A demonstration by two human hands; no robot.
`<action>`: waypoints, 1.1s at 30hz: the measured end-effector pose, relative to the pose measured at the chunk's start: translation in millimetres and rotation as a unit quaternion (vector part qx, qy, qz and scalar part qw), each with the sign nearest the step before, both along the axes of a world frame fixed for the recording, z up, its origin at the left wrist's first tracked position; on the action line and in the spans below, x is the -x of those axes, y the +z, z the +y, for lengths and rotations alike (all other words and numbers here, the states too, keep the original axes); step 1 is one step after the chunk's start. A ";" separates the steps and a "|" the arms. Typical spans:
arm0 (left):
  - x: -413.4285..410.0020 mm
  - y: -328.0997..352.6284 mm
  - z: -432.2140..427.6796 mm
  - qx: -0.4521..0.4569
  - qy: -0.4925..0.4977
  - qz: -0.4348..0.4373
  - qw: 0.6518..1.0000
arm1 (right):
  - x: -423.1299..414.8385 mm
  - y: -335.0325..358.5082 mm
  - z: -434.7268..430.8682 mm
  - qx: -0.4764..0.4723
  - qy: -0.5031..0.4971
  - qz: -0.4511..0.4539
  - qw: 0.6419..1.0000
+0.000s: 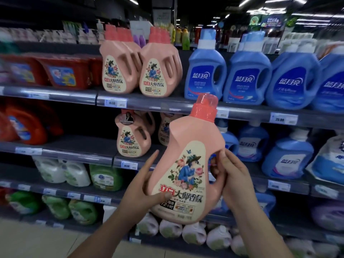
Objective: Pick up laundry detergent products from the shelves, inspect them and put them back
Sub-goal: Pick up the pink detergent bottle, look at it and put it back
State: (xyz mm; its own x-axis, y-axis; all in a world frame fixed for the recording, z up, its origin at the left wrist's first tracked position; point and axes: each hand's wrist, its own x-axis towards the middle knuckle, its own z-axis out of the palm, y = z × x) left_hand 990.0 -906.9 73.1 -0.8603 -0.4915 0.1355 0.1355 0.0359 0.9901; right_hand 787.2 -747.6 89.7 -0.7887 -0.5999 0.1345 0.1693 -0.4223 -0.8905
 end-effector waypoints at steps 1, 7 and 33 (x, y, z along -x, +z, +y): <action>-0.3 2.3 2.0 0.001 0.009 0.008 1.000 | -0.4 3.2 -3.0 -0.007 -0.007 -0.011 1.000; -9.2 21.5 -0.8 0.064 0.069 0.000 0.996 | -21.1 7.1 -35.4 -0.024 -0.023 -0.082 0.996; 4.1 45.1 -111.7 -0.041 -0.010 0.105 0.994 | -56.5 83.4 -89.8 -0.009 -0.020 0.210 0.977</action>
State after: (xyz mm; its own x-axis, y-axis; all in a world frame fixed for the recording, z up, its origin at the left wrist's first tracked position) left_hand 986.0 -1018.5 118.2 -0.8270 -0.4914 0.2731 0.3393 -0.0491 0.9394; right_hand 843.7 -837.4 173.1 -0.6894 -0.5746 0.4411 -0.2291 -0.4048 -0.8853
